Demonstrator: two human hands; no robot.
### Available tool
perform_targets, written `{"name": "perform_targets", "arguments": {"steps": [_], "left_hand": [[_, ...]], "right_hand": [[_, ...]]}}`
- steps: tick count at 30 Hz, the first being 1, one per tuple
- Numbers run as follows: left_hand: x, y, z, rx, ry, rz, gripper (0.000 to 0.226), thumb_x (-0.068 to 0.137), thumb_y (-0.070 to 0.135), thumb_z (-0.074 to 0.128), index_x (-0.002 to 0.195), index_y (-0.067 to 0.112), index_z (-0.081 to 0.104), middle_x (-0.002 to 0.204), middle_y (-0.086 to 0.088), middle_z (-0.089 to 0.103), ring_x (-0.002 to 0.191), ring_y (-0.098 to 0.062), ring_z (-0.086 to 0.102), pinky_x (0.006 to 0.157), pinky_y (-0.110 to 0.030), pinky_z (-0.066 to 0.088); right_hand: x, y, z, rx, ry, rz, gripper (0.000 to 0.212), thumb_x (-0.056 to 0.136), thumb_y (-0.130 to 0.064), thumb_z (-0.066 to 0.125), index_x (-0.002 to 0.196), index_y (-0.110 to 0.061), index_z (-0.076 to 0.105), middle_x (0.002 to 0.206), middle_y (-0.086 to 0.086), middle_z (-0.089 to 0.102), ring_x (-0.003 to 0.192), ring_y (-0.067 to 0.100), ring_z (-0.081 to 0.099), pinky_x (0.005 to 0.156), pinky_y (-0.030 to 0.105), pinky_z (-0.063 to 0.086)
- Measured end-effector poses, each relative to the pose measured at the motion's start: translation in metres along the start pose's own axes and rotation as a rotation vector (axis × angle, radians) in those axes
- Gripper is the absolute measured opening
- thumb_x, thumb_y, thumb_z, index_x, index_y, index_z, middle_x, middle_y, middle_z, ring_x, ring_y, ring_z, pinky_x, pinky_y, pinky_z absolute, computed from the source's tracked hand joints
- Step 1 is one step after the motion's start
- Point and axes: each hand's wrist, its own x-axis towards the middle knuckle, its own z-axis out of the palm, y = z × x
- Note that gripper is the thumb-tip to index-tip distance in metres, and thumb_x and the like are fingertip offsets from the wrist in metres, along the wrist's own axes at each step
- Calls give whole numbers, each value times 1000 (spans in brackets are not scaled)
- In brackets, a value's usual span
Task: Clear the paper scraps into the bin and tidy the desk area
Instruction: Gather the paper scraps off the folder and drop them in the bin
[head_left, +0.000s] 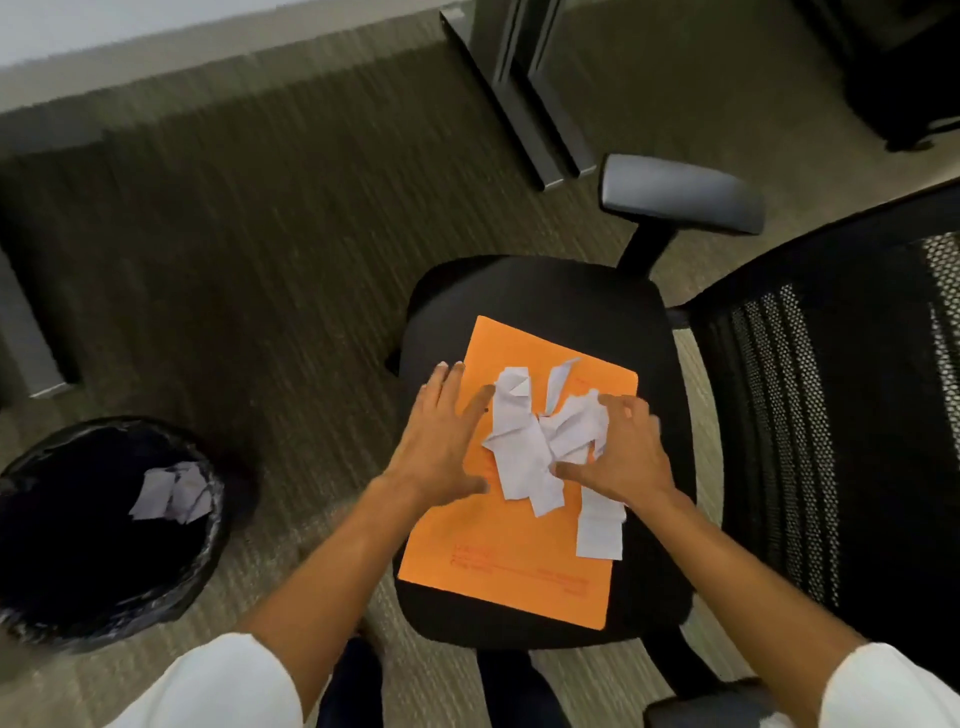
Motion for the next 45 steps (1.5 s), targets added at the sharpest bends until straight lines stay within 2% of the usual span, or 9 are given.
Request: {"name": "perform_targets", "arguments": {"steps": [8, 13, 18, 22, 28, 31, 35, 40, 45], "left_hand": [[32, 50, 37, 282, -80, 157, 143, 62, 66, 83, 152, 36, -25, 160, -17, -35, 141, -47, -37, 117, -61, -10], [53, 61, 42, 283, -150, 116, 138, 67, 61, 82, 153, 36, -22, 161, -18, -30, 147, -49, -23, 121, -60, 4], [49, 69, 50, 349, -201, 133, 101, 82, 45, 77, 156, 33, 9, 166, -17, -5, 152, -46, -2, 120, -51, 26], [43, 76, 52, 323, -115, 165, 66, 89, 19, 72, 147, 25, 39, 157, -13, 32, 141, -37, 30, 94, -42, 53], [41, 78, 59, 53, -27, 82, 70, 89, 7, 69, 150, 20, 37, 137, -13, 54, 118, -34, 55, 86, -41, 53], [41, 76, 61, -254, 18, -74, 72, 86, 4, 73, 147, 23, 41, 134, -12, 60, 113, -34, 62, 88, -37, 56], [42, 66, 56, -656, 60, -226, 43, 82, -1, 71, 119, 21, 64, 107, -5, 67, 87, -18, 62, 56, -7, 45], [36, 53, 50, -941, 48, -342, 30, 84, 4, 75, 111, 17, 68, 106, 3, 63, 87, -7, 58, 65, -15, 49], [27, 45, 45, -1165, -23, -449, 23, 92, 4, 67, 112, 15, 68, 114, -5, 67, 96, -18, 65, 72, -29, 59]], "right_hand": [[-17, 70, 20, -128, -255, 124, 173, 30, -68, 93, 146, -43, -32, 157, 1, -38, 151, 41, -13, 113, 66, 29], [-21, 75, 46, -91, -224, 88, 158, 41, -65, 92, 149, -44, -21, 164, 4, -14, 149, 39, -1, 109, 61, 35], [-25, 88, 51, 3, -96, 11, 102, 68, -54, 86, 151, -33, 30, 154, 1, 27, 131, 27, 31, 93, 38, 46], [-27, 92, 51, 69, -31, 9, 60, 83, -37, 79, 137, -22, 55, 136, 0, 50, 119, 22, 50, 89, 33, 49], [-34, 104, 49, 183, 108, -27, 7, 92, -16, 66, 90, -12, 72, 94, 2, 68, 78, 25, 65, 60, 38, 55], [-39, 109, 46, 295, 153, 38, 28, 92, -13, 66, 65, -8, 60, 63, 4, 61, 57, 23, 60, 50, 38, 49], [-47, 111, 36, 440, 186, 112, 24, 87, -20, 75, 71, -7, 63, 64, -5, 61, 58, 7, 57, 49, 23, 44], [-57, 99, 11, 783, 148, 267, 28, 79, -26, 85, 78, -36, 59, 76, -22, 63, 64, -2, 66, 47, 11, 45], [-58, 67, -4, 1321, -36, 253, 41, 72, -14, 86, 107, -28, 69, 100, -6, 78, 90, 9, 75, 68, 29, 62]]}}
